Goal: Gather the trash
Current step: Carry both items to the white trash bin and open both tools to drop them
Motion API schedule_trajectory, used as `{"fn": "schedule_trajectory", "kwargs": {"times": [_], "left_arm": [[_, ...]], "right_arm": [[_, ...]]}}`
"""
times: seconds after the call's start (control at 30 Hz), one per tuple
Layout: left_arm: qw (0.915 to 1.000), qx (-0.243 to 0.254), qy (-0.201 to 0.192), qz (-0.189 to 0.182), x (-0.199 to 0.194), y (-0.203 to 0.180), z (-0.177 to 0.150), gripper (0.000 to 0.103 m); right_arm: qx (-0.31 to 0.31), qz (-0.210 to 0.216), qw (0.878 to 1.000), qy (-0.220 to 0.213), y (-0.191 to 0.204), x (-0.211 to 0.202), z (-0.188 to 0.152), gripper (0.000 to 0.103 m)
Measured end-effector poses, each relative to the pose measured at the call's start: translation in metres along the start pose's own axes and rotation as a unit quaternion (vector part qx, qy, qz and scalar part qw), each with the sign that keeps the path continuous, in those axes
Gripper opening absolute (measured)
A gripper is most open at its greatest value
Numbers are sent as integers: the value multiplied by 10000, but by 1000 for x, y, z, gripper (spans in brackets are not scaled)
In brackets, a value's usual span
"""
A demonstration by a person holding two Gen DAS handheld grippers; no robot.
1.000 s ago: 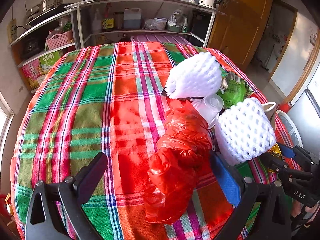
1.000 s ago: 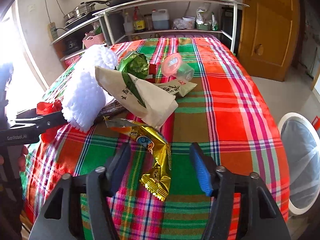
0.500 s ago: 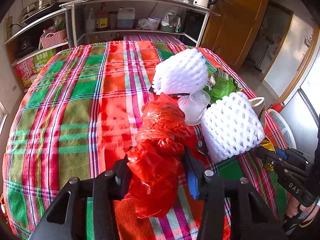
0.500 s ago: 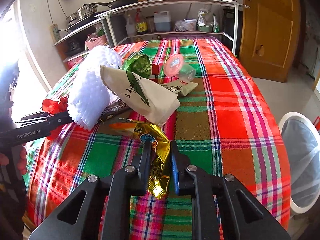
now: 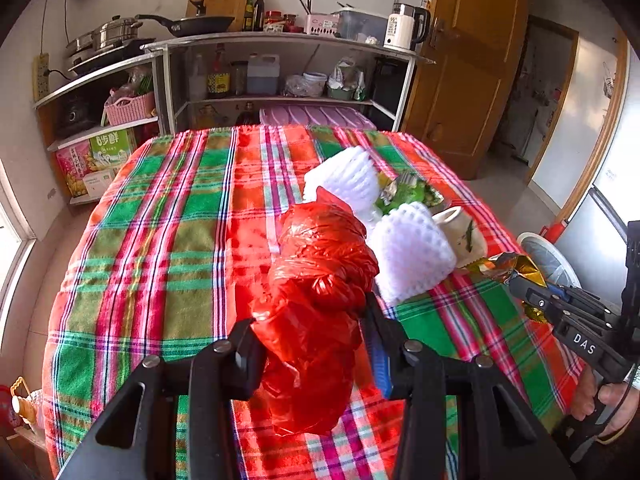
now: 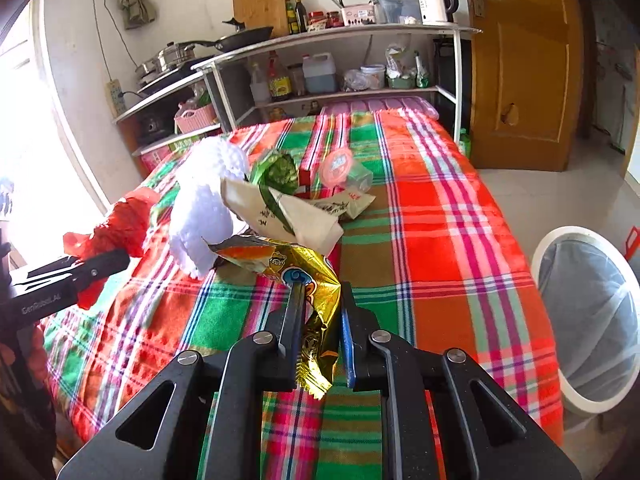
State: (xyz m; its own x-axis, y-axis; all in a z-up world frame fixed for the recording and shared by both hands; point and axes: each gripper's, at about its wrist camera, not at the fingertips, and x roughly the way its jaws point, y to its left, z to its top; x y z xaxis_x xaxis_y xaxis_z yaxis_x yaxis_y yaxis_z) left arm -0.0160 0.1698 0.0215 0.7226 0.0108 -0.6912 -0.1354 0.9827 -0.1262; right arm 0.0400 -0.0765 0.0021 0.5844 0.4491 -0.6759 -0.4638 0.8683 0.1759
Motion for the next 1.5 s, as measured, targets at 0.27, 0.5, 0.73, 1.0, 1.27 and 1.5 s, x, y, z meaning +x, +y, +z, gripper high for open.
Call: {"fn": "schedule_trajectory", "kwargs": {"times": [0.27, 0.5, 0.73, 1.0, 1.27, 1.5], "left_arm": [[9967, 438, -465, -499, -27, -55, 24, 45], [9886, 743, -455, -1227, -9, -118, 38, 45], [9721, 1246, -221, -1974, 14, -196, 44, 45], [9540, 1519, 461, -2542, 62, -282, 42, 45], [9459, 1887, 891, -2486, 100, -343, 23, 45], [9448, 1965, 1329, -2261, 131, -368, 9, 45]], "right_arm": [[244, -208, 9981, -523, -27, -50, 6, 16], [652, -820, 9910, -835, -81, -93, 5, 16], [1092, -1451, 9790, -927, -138, -120, -2, 16], [1472, -2115, 9636, -714, -200, -125, -12, 16], [1659, -2552, 9521, -292, -250, -113, -27, 16], [1557, -2719, 9494, 202, -276, -88, -36, 16]]}}
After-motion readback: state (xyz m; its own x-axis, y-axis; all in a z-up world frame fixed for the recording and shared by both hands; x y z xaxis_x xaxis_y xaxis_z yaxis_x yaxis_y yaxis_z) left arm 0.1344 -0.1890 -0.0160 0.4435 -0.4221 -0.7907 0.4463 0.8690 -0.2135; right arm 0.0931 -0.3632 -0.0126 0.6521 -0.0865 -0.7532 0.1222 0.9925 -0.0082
